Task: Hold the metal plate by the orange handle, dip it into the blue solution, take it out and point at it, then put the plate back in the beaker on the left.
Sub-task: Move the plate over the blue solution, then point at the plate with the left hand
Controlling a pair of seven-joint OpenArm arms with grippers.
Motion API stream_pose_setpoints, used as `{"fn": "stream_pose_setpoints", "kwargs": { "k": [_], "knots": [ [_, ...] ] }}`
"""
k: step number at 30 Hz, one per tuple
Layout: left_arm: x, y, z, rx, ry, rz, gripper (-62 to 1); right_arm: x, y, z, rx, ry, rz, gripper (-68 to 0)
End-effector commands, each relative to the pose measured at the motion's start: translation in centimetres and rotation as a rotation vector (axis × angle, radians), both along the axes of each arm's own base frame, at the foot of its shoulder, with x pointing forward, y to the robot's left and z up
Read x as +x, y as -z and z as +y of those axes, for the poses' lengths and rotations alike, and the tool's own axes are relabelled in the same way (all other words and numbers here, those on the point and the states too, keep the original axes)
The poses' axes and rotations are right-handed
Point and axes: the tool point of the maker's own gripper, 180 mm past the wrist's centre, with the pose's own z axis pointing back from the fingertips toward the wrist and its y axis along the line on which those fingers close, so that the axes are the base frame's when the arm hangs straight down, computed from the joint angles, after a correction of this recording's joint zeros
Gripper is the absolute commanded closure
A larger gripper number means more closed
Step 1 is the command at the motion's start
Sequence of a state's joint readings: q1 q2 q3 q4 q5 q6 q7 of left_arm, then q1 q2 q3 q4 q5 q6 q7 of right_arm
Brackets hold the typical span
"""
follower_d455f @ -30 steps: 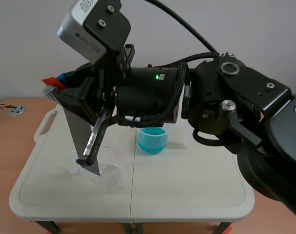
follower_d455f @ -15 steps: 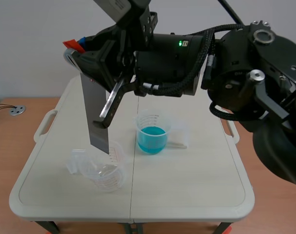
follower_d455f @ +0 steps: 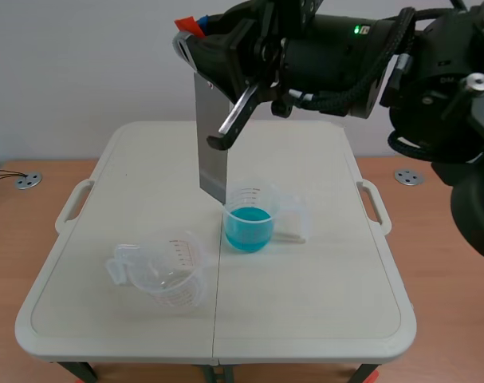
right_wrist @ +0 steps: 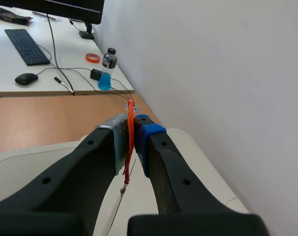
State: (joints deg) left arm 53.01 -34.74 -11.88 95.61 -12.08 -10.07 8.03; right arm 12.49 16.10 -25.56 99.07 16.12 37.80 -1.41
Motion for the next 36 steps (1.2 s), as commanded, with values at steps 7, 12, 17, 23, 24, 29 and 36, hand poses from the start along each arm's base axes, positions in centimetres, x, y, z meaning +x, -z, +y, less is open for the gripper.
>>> {"fn": "stream_pose_setpoints", "kwargs": {
  "k": [7, 12, 17, 23, 24, 29, 36],
  "knots": [
    [6.3, -4.1, -1.1, -0.025, 0.021, -0.204, -3.0, 0.8, -2.5, -1.6, -0.021, 0.002, -0.084, -1.3],
    [9.2, -6.0, -2.4, -0.062, 0.079, -0.28, -3.0, 1.3, -2.9, -2.3, -0.049, 0.012, -0.097, -1.3],
    [10.2, -6.6, -4.4, -0.086, 0.168, -0.292, -3.0, 1.8, -2.9, -3.0, -0.087, 0.028, -0.113, -1.3],
    [11.5, -7.5, -6.4, -0.131, 0.218, -0.322, -3.0, 2.5, -2.9, -3.8, -0.124, 0.046, -0.126, -1.3],
    [11.7, -7.7, -6.7, -0.136, 0.225, -0.329, -3.0, 2.7, -2.8, -4.0, -0.13, 0.051, -0.125, -1.3],
    [12.8, -8.5, -8.9, -0.172, 0.275, -0.366, -3.0, 4.0, -2.2, -4.8, -0.16, 0.07, -0.112, -1.3],
    [14.3, -9.8, -13.2, -0.233, 0.381, -0.413, -3.0, 5.0, -1.1, -4.5, -0.182, 0.051, -0.086, -1.3]
  ]
}}
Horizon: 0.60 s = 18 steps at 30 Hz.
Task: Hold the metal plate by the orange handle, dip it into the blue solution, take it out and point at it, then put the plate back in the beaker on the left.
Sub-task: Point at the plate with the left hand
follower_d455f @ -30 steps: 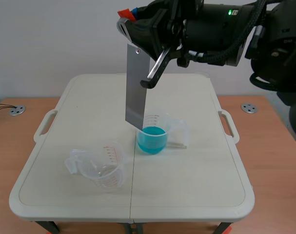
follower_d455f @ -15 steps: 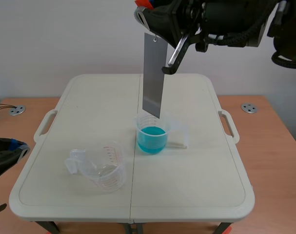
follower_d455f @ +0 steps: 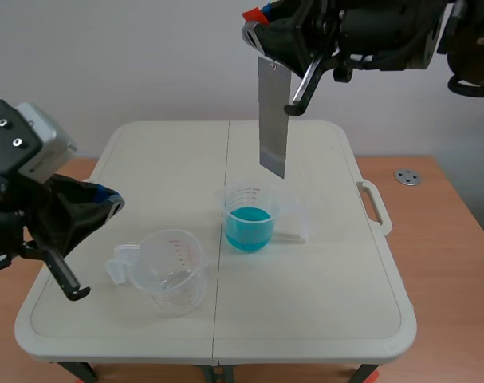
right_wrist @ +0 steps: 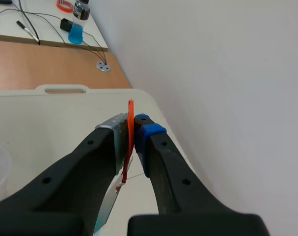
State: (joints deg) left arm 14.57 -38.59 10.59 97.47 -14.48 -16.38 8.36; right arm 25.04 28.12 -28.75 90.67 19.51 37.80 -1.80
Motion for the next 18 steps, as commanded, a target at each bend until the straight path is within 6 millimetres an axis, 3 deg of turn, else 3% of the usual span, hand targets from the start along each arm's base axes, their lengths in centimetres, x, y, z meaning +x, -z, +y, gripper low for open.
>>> {"fn": "stream_pose_setpoints", "kwargs": {
  "k": [1, 9, 18],
  "knots": [
    [0.7, -0.9, -0.8, -0.02, 0.023, -0.032, -3.0, 0.2, -1.5, 0.5, 0.016, -0.021, -0.037, -1.3],
    [3.4, 0.3, -3.3, -0.041, 0.054, -0.035, -3.0, 0.6, -0.4, 1.1, 0.013, -0.051, -0.009, -1.3],
    [6.1, 1.7, -5.4, -0.039, 0.07, -0.029, -3.0, 1.0, -0.9, 1.2, 0.015, -0.055, -0.023, -1.3]
  ]
}}
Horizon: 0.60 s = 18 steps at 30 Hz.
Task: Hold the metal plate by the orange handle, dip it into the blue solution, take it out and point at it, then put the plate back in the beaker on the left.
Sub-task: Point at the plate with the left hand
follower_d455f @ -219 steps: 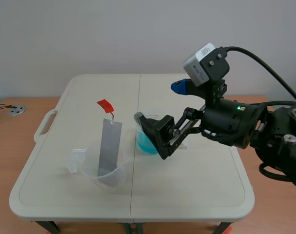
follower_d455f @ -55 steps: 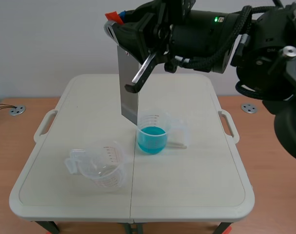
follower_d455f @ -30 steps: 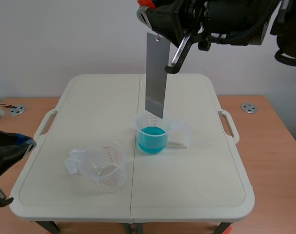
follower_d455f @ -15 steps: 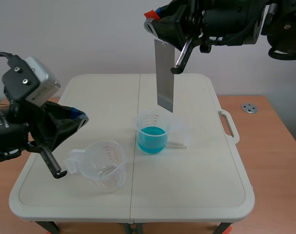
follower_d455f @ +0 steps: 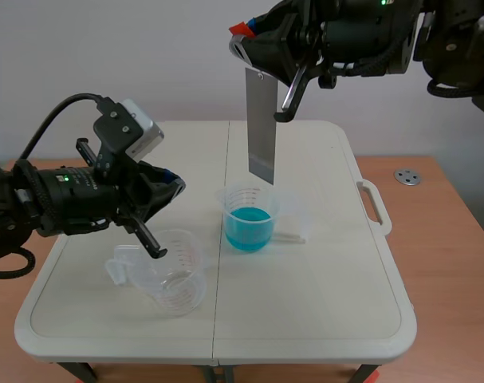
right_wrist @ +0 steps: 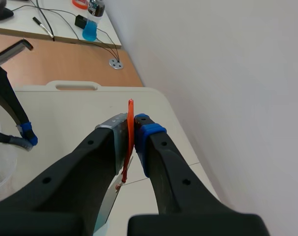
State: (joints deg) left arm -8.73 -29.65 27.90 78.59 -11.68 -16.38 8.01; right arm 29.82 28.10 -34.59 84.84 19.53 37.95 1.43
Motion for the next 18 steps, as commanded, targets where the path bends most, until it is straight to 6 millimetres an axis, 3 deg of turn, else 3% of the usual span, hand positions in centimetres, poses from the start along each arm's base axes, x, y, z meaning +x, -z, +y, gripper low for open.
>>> {"fn": "stream_pose_setpoints", "kwargs": {
  "k": [1, 9, 18],
  "knots": [
    [0.5, -0.8, -0.8, -0.011, 0.016, -0.034, -3.0, 0.3, -2.0, 0.0, 0.03, -0.005, -0.047, -1.3],
    [2.1, -0.6, -2.7, -0.032, 0.037, -0.036, -3.0, 0.3, -2.0, 0.0, 0.029, -0.004, -0.046, -1.3],
    [2.6, -0.8, -3.3, -0.019, 0.047, -0.06, -3.0, 0.3, -1.9, 0.0, 0.029, -0.005, -0.045, -1.3]
  ]
}}
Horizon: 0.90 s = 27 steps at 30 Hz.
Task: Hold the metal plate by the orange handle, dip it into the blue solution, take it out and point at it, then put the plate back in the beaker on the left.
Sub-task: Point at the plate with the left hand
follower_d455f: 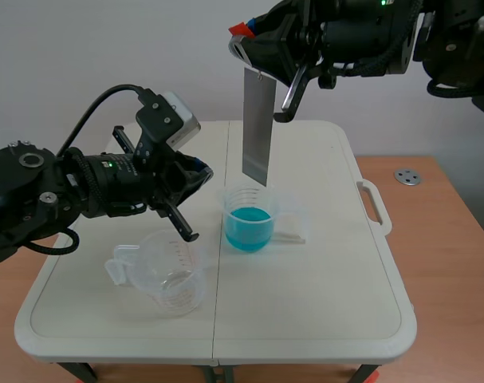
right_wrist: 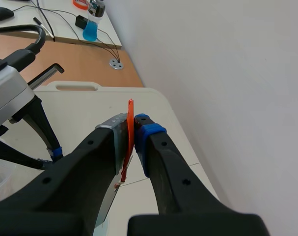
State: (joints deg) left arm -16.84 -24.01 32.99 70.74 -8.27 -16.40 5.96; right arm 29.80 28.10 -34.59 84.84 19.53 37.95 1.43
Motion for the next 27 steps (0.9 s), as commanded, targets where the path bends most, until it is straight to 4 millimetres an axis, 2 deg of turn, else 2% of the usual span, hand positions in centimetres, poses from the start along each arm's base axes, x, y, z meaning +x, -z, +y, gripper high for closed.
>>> {"fn": "stream_pose_setpoints", "kwargs": {
  "k": [1, 19, 23, 27],
  "knots": [
    [0.3, -0.7, -0.2, -0.017, 0.001, -0.019, -3.0, 0.3, -1.9, 0.0, 0.028, -0.005, -0.045, -1.3],
    [0.3, -0.7, -0.1, -0.015, -0.005, -0.02, -3.0, 0.3, -1.9, 0.0, 0.028, -0.007, -0.043, -1.3],
    [1.1, -1.4, 2.7, 0.005, -0.076, -0.067, -3.0, 0.3, -1.9, 0.1, 0.028, -0.007, -0.043, -1.3],
    [0.2, -2.1, 7.2, 0.037, -0.125, -0.071, -3.0, 0.3, -1.8, 0.0, 0.028, -0.007, -0.042, -1.3]
  ]
}}
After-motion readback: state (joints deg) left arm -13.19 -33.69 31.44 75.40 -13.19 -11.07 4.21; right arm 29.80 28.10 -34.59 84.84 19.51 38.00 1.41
